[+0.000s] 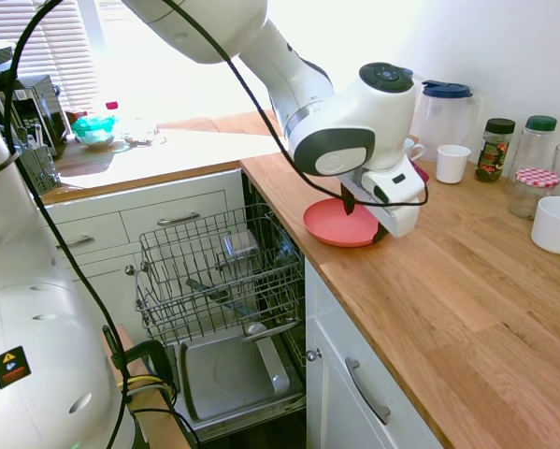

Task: Put the plate in the dishwasher

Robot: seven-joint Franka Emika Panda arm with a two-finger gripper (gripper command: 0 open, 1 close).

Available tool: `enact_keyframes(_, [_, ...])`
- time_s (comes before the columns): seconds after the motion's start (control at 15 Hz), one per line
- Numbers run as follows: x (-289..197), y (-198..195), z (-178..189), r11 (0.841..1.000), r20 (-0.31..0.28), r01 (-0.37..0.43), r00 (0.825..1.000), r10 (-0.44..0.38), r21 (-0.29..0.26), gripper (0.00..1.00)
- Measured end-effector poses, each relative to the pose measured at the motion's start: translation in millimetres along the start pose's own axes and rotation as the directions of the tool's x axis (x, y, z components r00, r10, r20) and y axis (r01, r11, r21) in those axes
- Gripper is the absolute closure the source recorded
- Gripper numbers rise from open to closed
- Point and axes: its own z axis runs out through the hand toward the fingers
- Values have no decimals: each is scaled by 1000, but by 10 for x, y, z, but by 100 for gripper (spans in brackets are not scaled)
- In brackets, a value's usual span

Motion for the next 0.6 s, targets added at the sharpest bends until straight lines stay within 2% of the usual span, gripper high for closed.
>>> enact_keyframes(0.6, [2, -32, 253, 1000, 45, -17, 999, 18, -22, 100])
